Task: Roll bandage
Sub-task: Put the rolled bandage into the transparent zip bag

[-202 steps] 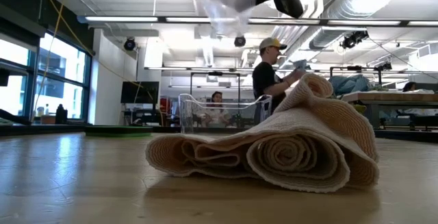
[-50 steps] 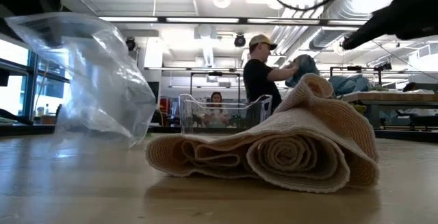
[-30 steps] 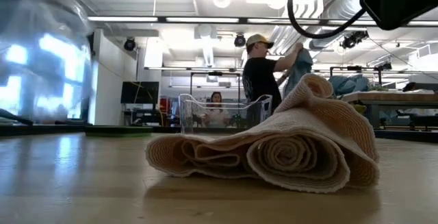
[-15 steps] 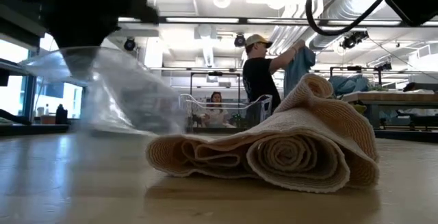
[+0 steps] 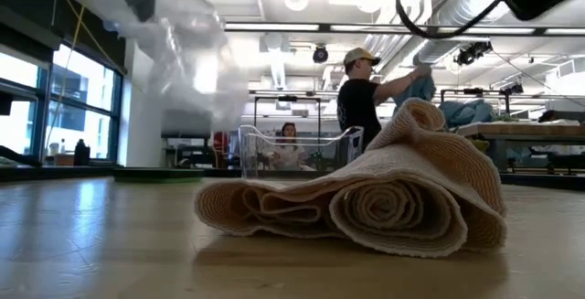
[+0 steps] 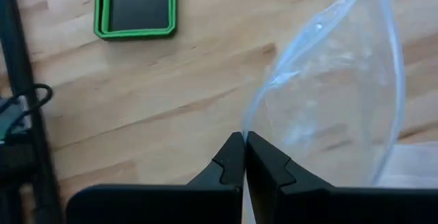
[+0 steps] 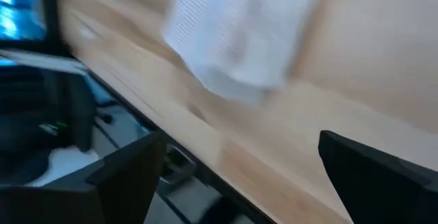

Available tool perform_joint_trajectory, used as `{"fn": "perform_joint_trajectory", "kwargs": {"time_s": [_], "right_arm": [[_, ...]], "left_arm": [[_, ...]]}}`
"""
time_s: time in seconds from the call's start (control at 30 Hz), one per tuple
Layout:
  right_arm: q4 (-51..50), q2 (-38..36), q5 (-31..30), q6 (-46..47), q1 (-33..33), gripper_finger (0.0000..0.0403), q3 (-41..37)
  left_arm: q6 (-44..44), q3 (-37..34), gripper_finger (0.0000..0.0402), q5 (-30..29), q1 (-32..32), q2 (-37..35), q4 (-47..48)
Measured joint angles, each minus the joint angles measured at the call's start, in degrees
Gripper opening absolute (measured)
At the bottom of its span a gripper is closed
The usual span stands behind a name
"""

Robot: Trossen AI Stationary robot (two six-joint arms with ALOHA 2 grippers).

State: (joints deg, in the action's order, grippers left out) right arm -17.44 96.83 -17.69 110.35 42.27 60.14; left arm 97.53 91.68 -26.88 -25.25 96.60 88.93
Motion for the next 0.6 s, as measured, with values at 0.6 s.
{"fn": "perform_joint_trajectory", "kwargs": {"time_s": [0.6], "right_arm": [[20.70, -4.56, -2.61, -23.79, -19.12, 0.0374, 0.87]], "left_arm": [[-6.54, -0.13, 0.0000, -7.17, 0.80, 4.09, -27.31]]}}
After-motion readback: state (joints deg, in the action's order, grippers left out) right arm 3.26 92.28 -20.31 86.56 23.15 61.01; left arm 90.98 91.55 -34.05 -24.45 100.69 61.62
